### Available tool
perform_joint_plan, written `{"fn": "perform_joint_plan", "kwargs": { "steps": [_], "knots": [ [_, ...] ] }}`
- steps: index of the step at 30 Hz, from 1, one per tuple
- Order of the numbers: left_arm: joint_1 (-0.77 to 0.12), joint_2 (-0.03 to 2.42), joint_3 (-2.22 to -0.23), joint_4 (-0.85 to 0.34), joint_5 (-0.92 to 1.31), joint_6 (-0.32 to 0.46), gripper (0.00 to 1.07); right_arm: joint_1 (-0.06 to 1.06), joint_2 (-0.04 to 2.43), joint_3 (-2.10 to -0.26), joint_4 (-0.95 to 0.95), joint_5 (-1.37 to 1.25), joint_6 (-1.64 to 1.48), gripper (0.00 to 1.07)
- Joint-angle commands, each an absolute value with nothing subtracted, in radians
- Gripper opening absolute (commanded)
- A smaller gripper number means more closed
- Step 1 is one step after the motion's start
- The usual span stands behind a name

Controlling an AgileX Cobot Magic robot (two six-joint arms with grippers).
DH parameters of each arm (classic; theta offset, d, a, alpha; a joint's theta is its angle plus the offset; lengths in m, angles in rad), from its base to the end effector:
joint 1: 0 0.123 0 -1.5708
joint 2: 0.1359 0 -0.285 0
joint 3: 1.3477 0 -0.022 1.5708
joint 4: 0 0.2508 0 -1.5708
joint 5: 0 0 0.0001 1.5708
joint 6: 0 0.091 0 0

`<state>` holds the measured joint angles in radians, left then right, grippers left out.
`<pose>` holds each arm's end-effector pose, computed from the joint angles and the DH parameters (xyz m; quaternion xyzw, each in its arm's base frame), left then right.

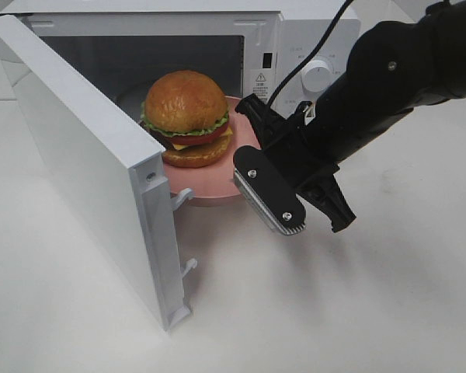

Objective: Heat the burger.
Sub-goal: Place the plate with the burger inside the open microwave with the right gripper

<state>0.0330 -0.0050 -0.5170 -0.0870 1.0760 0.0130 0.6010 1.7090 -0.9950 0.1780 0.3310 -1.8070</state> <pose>-0.0082 -0.0072 0.2810 -0.0060 0.8507 -0.0314 0.5248 0.2822 0.1998 0.1940 -0.8608 0.4072 -0.1269 0.2775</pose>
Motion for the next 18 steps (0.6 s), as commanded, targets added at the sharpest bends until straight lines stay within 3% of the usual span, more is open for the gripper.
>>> {"fn": "perform_joint_plan", "kwargs": {
  "steps": [1,18],
  "knots": [
    [0.027,-0.005,-0.517,-0.09,1.071,0.013,1.02,0.603,1.72,-1.041,0.183,0.308,-1.785,0.0],
    [0.027,-0.005,-0.517,-0.09,1.071,0.013,1.02,0.603,1.876,-1.276,0.182,0.415,-1.758,0.0]
  ]
}}
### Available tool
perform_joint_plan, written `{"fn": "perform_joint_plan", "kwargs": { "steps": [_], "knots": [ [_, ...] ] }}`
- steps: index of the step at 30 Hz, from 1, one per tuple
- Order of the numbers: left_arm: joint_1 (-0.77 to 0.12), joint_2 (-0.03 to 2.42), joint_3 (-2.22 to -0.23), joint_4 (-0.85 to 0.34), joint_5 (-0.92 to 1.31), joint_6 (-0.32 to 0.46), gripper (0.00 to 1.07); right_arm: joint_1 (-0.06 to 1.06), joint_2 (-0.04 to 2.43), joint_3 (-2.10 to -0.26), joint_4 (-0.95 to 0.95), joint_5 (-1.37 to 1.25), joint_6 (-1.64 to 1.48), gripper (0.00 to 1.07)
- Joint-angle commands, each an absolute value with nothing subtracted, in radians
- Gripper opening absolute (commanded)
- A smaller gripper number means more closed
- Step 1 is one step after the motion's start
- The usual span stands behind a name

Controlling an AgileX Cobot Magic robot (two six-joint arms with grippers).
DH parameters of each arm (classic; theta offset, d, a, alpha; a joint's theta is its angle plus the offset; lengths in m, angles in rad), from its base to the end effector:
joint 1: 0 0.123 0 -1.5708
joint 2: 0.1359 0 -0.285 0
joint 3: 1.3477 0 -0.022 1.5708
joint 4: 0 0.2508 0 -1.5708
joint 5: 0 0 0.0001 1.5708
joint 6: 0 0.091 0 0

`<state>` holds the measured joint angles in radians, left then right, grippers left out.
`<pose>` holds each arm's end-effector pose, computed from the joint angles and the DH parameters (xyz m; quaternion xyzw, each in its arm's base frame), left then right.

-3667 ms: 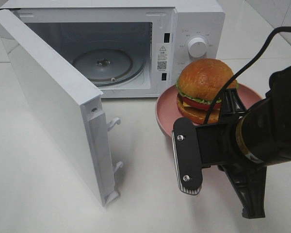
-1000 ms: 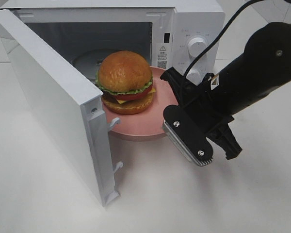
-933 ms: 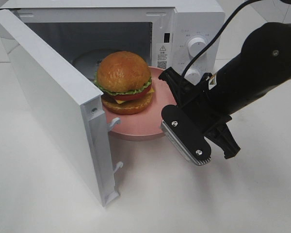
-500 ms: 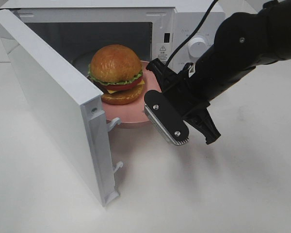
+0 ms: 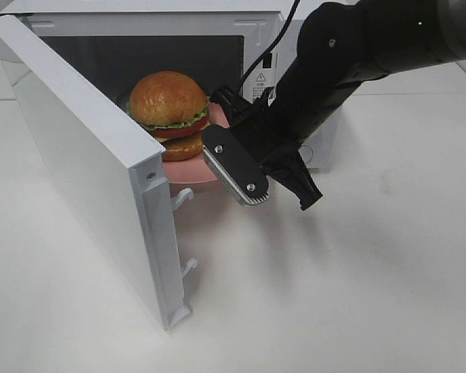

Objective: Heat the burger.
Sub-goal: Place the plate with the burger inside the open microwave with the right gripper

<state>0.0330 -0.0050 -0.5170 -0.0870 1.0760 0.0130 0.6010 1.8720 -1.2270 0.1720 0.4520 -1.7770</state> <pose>-0.0082 -0.0072 0.2810 -0.0060 0.8507 -0.0314 0.5248 0.3209 0.2283 0.1905 -0.8646 0.4160 -0.1052 0.2613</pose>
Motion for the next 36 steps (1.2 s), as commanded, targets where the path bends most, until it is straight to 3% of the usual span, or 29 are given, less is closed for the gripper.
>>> {"fn": "perform_joint_plan", "kwargs": {
  "steps": [1,36],
  "knots": [
    [0.027,-0.005,-0.517,-0.09,1.071,0.013,1.02,0.603,1.892,-1.301,0.182,0.42,-1.75,0.0],
    [0.027,-0.005,-0.517,-0.09,1.071,0.013,1.02,0.603,2.224,-1.774,0.0,0.46,-1.456,0.0]
  ]
}}
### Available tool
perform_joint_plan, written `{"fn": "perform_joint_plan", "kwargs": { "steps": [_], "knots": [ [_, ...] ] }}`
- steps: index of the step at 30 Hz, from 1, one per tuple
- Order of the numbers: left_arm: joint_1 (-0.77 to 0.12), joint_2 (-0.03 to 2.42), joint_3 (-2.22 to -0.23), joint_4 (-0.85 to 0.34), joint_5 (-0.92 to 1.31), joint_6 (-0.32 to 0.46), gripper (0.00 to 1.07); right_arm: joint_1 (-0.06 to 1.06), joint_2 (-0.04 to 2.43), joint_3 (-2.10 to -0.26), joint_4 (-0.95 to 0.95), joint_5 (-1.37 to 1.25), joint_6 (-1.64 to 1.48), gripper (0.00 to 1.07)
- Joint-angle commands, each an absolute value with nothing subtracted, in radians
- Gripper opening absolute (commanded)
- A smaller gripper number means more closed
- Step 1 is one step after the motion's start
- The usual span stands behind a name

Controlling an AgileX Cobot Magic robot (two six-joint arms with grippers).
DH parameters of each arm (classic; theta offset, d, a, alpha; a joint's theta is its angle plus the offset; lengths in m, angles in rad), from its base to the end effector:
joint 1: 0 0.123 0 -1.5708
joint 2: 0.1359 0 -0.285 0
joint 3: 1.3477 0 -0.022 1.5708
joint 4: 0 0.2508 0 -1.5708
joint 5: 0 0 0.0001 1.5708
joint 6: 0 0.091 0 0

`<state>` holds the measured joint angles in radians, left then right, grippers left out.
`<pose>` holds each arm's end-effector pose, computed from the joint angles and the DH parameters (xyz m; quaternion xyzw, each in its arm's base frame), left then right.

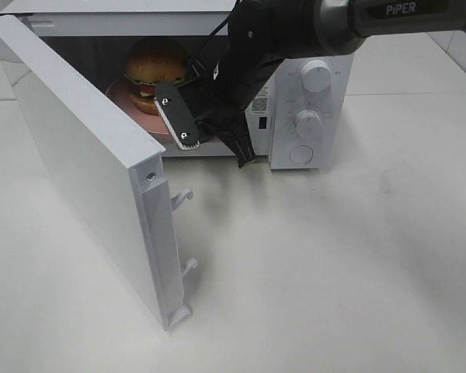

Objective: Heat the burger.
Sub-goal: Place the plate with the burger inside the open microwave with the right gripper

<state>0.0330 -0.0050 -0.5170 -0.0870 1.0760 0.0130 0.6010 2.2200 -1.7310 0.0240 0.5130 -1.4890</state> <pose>-0.0082 -0.0072 0.2810 -0.0060 0.8507 -0.0314 0.5248 0.4087 0.2815 0.1746 -0.8147 0.4820 -0.1303 0.2947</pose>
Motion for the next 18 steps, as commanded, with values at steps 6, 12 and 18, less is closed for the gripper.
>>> {"fn": "perform_joint_plan", "kwargs": {
  "steps": [6,12,18],
  "knots": [
    [0.027,-0.005,-0.517,-0.09,1.071,0.013,1.02,0.603,2.259,-1.832,-0.029,0.471,-1.444,0.0],
    [0.027,-0.005,-0.517,-0.09,1.071,0.013,1.02,0.603,2.311,-1.909,-0.032,0.485,-1.443,0.0],
    [0.027,-0.005,-0.517,-0.09,1.071,0.013,1.02,0.599,2.355,-1.962,-0.052,0.489,-1.441,0.01]
  ]
}}
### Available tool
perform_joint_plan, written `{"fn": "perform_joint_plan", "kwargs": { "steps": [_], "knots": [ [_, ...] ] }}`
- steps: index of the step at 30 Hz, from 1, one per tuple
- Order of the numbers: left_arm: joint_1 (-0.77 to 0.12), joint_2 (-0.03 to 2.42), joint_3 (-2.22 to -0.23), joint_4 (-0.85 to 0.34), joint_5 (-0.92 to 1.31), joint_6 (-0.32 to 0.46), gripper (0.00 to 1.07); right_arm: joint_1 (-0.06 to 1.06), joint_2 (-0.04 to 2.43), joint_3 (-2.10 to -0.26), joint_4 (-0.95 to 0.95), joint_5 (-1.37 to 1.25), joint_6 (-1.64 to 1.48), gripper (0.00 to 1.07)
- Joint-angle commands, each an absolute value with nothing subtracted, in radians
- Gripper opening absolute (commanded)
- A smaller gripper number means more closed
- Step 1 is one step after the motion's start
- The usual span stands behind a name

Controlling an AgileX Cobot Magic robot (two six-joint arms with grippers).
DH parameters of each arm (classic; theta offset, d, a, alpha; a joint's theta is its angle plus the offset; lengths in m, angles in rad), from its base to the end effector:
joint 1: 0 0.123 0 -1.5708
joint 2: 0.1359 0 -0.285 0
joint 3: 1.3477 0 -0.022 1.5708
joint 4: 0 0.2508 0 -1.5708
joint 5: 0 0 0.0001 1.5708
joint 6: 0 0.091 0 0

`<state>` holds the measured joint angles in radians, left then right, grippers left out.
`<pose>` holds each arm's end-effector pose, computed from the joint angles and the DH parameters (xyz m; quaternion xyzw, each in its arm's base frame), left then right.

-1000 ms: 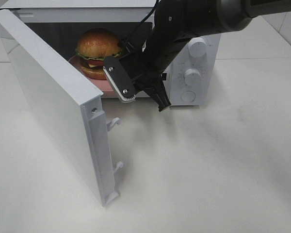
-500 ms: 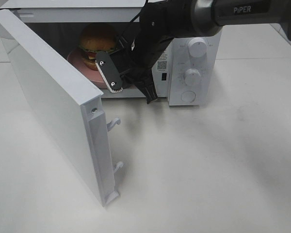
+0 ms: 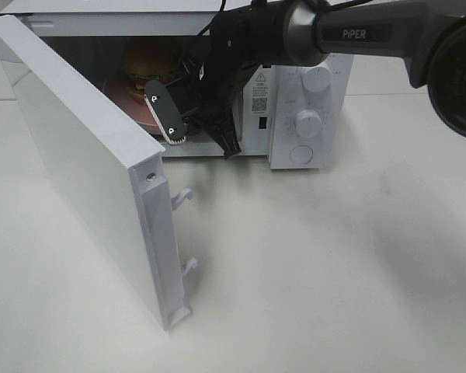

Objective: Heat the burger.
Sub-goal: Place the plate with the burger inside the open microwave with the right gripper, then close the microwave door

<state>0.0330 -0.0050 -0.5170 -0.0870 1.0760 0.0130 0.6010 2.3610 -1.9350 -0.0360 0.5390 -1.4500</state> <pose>-0.0082 -0.0072 0.2810 -0.0060 0.8507 -0.0314 0.5248 0.4378 0.2981 0.1616 -0.8099 0.4780 -0.1526 0.3037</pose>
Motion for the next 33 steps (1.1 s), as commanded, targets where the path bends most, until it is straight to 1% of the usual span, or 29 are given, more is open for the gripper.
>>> {"fn": "perform_joint_plan", "kwargs": {
  "steps": [1,7,10,11,12,13,14,15,16,17,18,19,20,21,22,23,24,25,26,27,29,32,33],
  "knots": [
    [0.027,-0.005,-0.517,-0.09,1.071,0.013,1.02,0.599,2.369,-1.978,-0.055,0.489,-1.432,0.01],
    [0.027,-0.005,-0.517,-0.09,1.071,0.013,1.02,0.599,2.401,-2.009,-0.055,0.489,-1.416,0.03],
    [0.027,-0.005,-0.517,-0.09,1.071,0.013,1.02,0.599,2.411,-2.009,-0.055,0.489,-1.41,0.06],
    [0.027,-0.005,-0.517,-0.09,1.071,0.013,1.02,0.599,2.412,-2.009,-0.055,0.493,-1.396,0.09],
    [0.027,-0.005,-0.517,-0.09,1.071,0.013,1.02,0.599,2.412,-2.009,-0.055,0.493,-1.396,0.09],
    [0.027,-0.005,-0.517,-0.09,1.071,0.013,1.02,0.599,2.411,-2.009,-0.055,0.494,-1.394,0.14],
    [0.027,-0.005,-0.517,-0.09,1.071,0.013,1.02,0.599,2.41,-2.008,-0.05,0.499,-1.394,0.16],
    [0.027,-0.005,-0.517,-0.09,1.071,0.013,1.02,0.599,2.41,-2.008,-0.05,0.499,-1.394,0.16],
    [0.027,-0.005,-0.517,-0.09,1.071,0.013,1.02,0.599,2.396,-1.993,-0.032,0.511,-1.395,0.24],
    [0.027,-0.005,-0.517,-0.09,1.071,0.013,1.02,0.599,2.396,-1.993,-0.032,0.511,-1.395,0.24],
    [0.027,-0.005,-0.517,-0.09,1.071,0.013,1.02,0.599,2.382,-1.971,-0.02,0.512,-1.396,0.34],
    [0.027,-0.005,-0.517,-0.09,1.071,0.013,1.02,0.599,2.375,-1.961,-0.02,0.512,-1.398,0.38],
    [0.027,-0.005,-0.517,-0.09,1.071,0.013,1.02,0.599,2.375,-1.961,-0.02,0.512,-1.398,0.38],
    [0.027,-0.005,-0.517,-0.09,1.071,0.013,1.02,0.599,2.356,-1.931,-0.02,0.512,-1.398,0.46],
    [0.027,-0.005,-0.517,-0.09,1.071,0.013,1.02,0.599,2.356,-1.931,-0.02,0.512,-1.398,0.46],
    [0.027,-0.005,-0.517,-0.09,1.071,0.013,1.02,0.599,2.331,-1.895,-0.01,0.509,-1.402,0.53],
    [0.027,-0.005,-0.517,-0.09,1.071,0.013,1.02,0.599,2.32,-1.88,0.0,0.503,-1.405,0.55],
    [0.027,-0.005,-0.517,-0.09,1.071,0.013,1.02,0.599,2.32,-1.88,0.0,0.503,-1.405,0.55],
    [0.027,-0.005,-0.517,-0.09,1.071,0.013,1.02,0.592,2.292,-1.837,0.034,0.482,-1.405,0.59],
    [0.027,-0.005,-0.517,-0.09,1.071,0.013,1.02,0.592,2.292,-1.837,0.034,0.482,-1.405,0.59],
    [0.027,-0.005,-0.517,-0.09,1.071,0.013,1.02,0.587,2.238,-1.753,0.066,0.457,-1.405,0.65],
    [0.027,-0.005,-0.517,-0.09,1.071,0.013,1.02,0.587,2.222,-1.734,0.066,0.449,-1.405,0.66],
    [0.027,-0.005,-0.517,-0.09,1.071,0.013,1.02,0.587,2.192,-1.688,0.075,0.425,-1.405,0.69]
  ]
}}
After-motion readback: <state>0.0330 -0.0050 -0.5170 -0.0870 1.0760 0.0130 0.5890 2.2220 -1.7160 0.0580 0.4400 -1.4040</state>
